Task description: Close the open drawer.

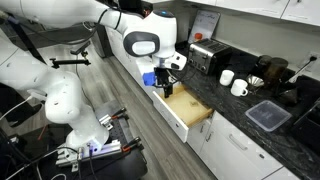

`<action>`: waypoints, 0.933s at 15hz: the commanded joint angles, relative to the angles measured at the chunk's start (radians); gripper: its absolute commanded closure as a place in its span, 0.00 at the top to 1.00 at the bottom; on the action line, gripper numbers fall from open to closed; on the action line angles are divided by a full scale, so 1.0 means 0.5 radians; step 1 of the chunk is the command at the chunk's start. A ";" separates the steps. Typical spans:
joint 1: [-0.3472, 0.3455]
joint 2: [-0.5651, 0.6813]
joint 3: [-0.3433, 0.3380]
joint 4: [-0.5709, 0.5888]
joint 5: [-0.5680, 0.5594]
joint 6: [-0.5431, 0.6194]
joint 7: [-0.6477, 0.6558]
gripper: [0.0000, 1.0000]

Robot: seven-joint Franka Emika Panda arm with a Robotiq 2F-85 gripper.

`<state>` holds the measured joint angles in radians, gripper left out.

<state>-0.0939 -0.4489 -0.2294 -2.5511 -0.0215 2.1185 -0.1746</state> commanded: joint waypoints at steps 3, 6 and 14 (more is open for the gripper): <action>-0.033 0.004 0.031 0.003 0.016 -0.004 -0.013 1.00; -0.036 0.037 0.019 -0.111 0.001 0.235 -0.039 1.00; 0.028 0.256 0.001 -0.279 0.111 0.500 -0.139 1.00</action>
<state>-0.0853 -0.3638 -0.2293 -2.6702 -0.0068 2.3299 -0.1945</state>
